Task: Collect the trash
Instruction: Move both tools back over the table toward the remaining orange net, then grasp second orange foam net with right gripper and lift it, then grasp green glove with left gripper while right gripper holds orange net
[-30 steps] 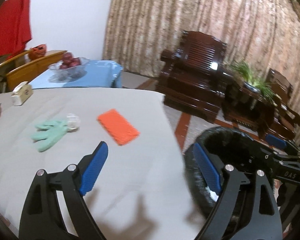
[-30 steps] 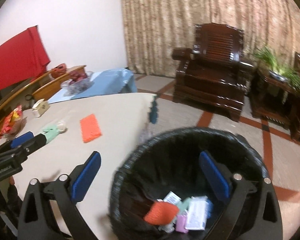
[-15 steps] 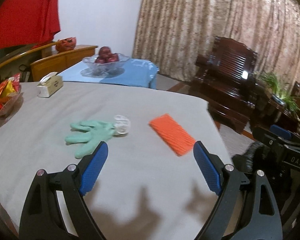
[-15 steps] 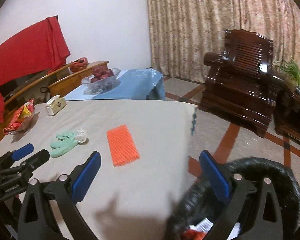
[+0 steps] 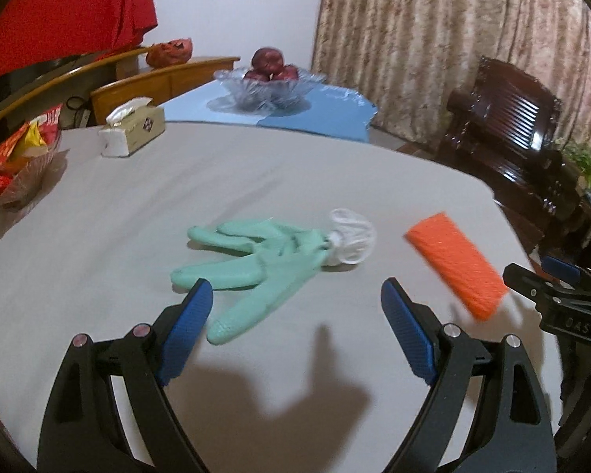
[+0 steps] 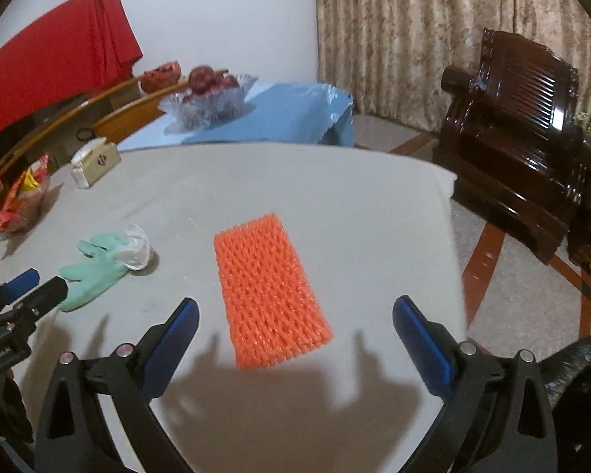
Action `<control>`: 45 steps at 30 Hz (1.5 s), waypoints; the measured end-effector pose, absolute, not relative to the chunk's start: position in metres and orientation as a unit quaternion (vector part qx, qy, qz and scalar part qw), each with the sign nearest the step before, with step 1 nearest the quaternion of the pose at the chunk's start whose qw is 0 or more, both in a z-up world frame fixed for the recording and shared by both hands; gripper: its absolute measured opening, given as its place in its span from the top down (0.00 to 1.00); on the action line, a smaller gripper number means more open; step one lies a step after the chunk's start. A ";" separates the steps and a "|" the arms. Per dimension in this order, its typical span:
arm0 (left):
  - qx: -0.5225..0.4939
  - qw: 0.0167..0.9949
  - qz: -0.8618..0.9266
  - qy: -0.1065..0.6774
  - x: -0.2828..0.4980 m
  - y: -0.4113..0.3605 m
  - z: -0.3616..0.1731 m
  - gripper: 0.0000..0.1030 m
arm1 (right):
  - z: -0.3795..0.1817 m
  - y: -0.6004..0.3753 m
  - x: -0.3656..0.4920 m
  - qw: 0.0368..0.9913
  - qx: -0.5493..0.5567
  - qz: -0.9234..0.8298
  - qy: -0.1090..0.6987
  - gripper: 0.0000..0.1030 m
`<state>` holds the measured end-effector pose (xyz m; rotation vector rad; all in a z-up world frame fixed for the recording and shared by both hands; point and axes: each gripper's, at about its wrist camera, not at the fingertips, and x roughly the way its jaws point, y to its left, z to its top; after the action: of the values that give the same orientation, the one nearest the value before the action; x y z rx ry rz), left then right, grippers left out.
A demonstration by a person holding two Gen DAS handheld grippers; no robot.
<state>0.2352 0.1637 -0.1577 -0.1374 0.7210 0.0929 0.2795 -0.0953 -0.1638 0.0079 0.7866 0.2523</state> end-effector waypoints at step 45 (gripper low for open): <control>-0.078 0.909 0.080 0.401 0.282 0.188 -0.184 0.95 | -0.172 -0.066 0.293 0.900 0.004 0.159 0.406 0.76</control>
<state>0.2825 0.1880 -0.1843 -0.1614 0.8268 0.1655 0.2931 -0.0664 -0.1719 0.0085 0.8397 0.3297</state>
